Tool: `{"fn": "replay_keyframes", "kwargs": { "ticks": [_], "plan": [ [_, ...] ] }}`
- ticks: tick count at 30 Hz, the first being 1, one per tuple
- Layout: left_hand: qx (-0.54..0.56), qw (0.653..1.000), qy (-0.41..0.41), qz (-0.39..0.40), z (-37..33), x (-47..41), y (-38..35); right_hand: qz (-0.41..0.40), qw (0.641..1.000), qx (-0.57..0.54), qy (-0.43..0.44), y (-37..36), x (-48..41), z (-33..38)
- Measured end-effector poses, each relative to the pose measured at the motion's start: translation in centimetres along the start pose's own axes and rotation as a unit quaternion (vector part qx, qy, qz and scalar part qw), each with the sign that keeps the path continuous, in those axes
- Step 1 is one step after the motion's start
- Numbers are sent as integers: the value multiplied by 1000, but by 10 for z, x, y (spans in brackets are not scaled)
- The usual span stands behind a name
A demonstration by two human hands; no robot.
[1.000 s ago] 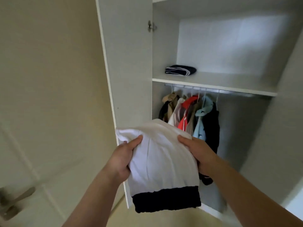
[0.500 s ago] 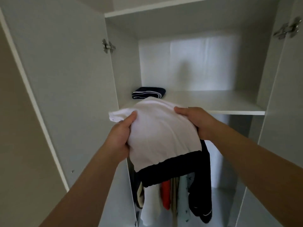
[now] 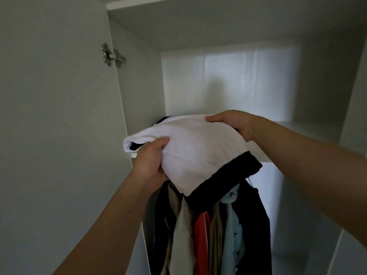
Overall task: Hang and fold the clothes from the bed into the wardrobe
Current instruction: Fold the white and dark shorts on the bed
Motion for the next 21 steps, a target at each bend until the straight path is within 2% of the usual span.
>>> {"fn": "replay_keyframes", "kwargs": {
  "ticks": [3, 6, 8, 10, 11, 12, 13, 14, 15, 17, 19, 20, 21],
  "plan": [
    [-33, 999, -7, -34, 0, -39, -6, 36, 999, 32, -4, 19, -50, 20],
    [-58, 993, -66, -76, -8, -80, -11, 72, 995, 72, 12, 30, -104, 46],
    [-79, 983, -105, -132, -7, -106, -11, 94, 990, 99, 29, 30, -138, 59],
    [-120, 964, -105, -214, -1, -123, -6, 87, 982, 154, 65, 21, -175, 65],
    [-156, 952, -85, -249, 4, -130, -4, 58, 964, 236, 109, 15, -194, 67],
    [-212, 940, -52, -262, 9, -136, 0, 17, 922, 352, 160, 8, -209, 66],
    [-298, 920, -9, -254, 11, -140, 3, -13, 857, 471, 209, -2, -220, 63],
    [-398, 886, 43, -236, 12, -142, 7, -26, 793, 556, 248, -13, -226, 55],
    [-491, 837, 86, -225, 9, -144, 14, -24, 747, 600, 285, -24, -231, 47],
    [-637, 723, 90, -251, -9, -146, 26, 0, 698, 630, 339, -42, -229, 29],
    [-722, 615, -33, -315, -32, -152, 25, 7, 680, 640, 358, -51, -227, 17],
    [-723, 592, -122, -335, -42, -154, 19, -1, 682, 636, 362, -52, -223, 16],
    [-709, 584, -212, -333, -48, -157, 11, -14, 692, 624, 362, -50, -217, 18]
  ]
}}
Point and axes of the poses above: each hand's wrist, its own x-axis away from the middle knuckle, its own y-axis out of the back of the hand, z = x × y, the point moved 5 cm from there along -x, towards the middle knuckle, and after that the axes turned 5 degrees about y, right-handed, at the moved point
